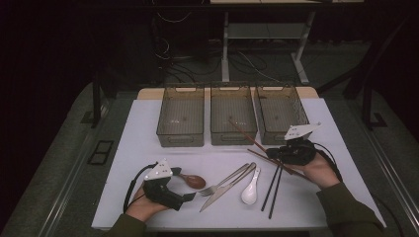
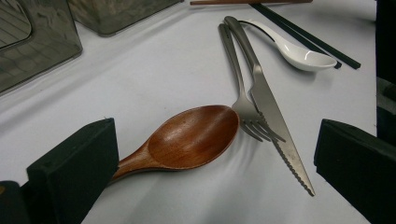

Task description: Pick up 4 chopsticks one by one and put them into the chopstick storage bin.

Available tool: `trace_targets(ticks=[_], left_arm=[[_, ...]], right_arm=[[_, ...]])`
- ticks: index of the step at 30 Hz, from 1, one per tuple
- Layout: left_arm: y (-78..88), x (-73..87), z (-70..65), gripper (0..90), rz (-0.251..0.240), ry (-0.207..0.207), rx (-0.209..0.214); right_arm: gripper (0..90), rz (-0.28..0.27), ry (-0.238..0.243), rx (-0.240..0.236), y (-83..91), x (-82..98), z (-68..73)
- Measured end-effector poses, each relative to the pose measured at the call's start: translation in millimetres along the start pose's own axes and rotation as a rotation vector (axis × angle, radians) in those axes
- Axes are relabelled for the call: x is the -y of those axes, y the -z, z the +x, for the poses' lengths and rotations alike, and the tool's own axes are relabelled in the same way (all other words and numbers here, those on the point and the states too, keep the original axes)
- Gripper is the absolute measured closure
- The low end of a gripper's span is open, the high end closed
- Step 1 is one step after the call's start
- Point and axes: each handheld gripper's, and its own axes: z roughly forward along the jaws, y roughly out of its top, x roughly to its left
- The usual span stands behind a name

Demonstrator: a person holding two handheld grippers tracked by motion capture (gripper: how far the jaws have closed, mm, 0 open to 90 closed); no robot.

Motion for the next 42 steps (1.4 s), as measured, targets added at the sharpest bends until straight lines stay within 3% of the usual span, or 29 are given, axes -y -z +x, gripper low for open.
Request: trace_targets(ticks=[11, 31, 42], left_arm=[[-1.2, 0.1, -0.6, 0.0, 0.001, 0.002, 0.003], [-0.6, -0.5, -0.9, 0.0, -0.002, -0.001, 0.008], [-0.5, -1.8, -3.7, 0.0, -0.009, -0.004, 0.013]], right_arm=[[83.3, -0.039, -0.017, -0.011, -13.0, -20.3, 1.6], [83.3, -0.092, 0.004, -0.024, -38.8, -58.5, 10.3], [83.3, -0.122, -0.006, -0.003, -60.7, -85.8, 14.6]])
